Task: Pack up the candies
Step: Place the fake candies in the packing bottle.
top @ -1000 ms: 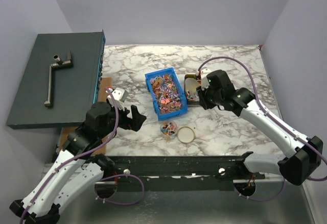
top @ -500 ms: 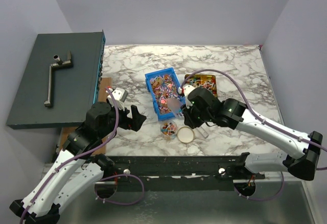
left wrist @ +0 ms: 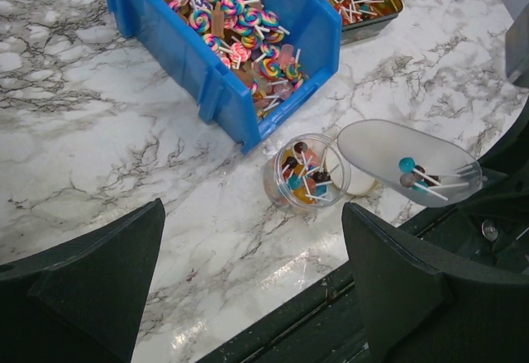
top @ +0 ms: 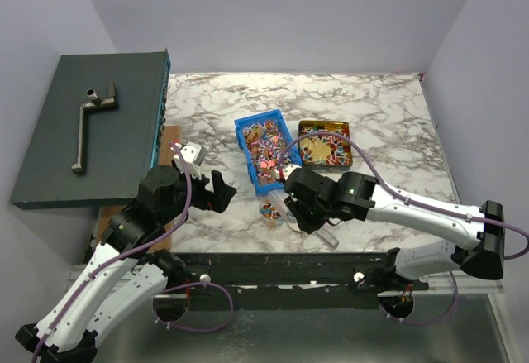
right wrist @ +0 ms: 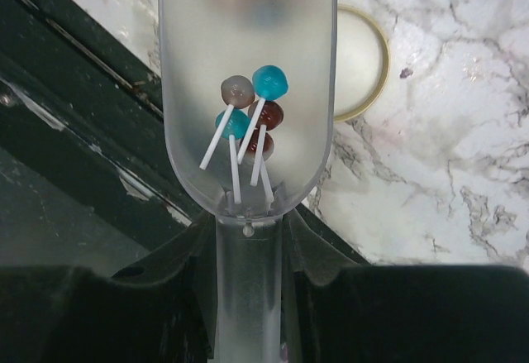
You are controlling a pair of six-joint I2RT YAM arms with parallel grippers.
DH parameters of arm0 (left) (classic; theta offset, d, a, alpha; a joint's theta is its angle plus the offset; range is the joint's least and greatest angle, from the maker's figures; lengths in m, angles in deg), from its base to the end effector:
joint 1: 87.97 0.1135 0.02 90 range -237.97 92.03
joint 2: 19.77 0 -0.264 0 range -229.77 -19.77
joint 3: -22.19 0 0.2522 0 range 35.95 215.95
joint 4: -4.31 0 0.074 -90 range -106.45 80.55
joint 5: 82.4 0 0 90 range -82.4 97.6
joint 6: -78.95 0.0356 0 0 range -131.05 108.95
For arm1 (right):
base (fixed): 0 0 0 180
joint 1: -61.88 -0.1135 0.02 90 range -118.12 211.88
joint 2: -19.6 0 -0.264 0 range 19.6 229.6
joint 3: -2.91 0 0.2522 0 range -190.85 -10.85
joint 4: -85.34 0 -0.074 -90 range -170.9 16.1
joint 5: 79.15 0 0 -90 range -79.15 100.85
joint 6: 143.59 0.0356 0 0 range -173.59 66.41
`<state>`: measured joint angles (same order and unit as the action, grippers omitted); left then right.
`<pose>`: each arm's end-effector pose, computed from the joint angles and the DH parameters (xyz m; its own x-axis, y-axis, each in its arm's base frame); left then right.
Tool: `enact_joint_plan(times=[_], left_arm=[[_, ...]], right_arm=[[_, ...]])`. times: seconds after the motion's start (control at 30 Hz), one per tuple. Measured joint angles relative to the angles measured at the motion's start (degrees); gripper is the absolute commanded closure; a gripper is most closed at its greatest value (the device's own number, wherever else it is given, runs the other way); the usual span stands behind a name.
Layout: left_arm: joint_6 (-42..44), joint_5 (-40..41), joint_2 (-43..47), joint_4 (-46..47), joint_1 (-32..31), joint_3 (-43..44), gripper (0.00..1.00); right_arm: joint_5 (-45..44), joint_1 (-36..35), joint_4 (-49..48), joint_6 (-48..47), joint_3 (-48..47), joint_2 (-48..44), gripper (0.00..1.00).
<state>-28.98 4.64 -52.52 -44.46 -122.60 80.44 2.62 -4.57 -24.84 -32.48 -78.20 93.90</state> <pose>0.1028 -0.0733 0.3216 -0.4960 -0.0311 -0.8678 0.4770 0.8253 -0.3022 0.1040 0.2258 0.3002 -0.6496 -0.5982 -0.4693 -0.6939 0.7187 0.0445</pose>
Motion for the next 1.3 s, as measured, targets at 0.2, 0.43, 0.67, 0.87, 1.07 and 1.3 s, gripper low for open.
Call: enact_joint_plan(times=[0.2,0.43,0.67,0.87,1.07,1.3], left_arm=[[0.0,0.0,0.9,0.0,0.0,0.0,0.1],[0.0,0.0,1.4,0.0,0.0,0.0,0.1],[0.0,-0.1,2.0,0.0,0.0,0.0,0.1],[0.0,-0.3,2.2,0.0,0.0,0.0,0.1],[0.0,-0.7,3.0,0.0,0.0,0.0,0.1],[0.0,-0.9,4.2,0.0,0.0,0.0,0.1]], right_arm=[[0.4,-2.0,4.2,2.6,0.0,2.5,1.0],[2.1,-2.2,7.7,4.2,-0.3,3.8,0.99],[3.8,-2.2,10.4,4.4,-4.0,7.3,1.0],[4.8,-2.2,12.8,4.9,-7.1,10.8,0.99],[5.9,-2.2,15.2,5.5,-9.7,14.0,0.99],[8.3,-2.2,17.6,5.9,-13.3,16.3,0.99]])
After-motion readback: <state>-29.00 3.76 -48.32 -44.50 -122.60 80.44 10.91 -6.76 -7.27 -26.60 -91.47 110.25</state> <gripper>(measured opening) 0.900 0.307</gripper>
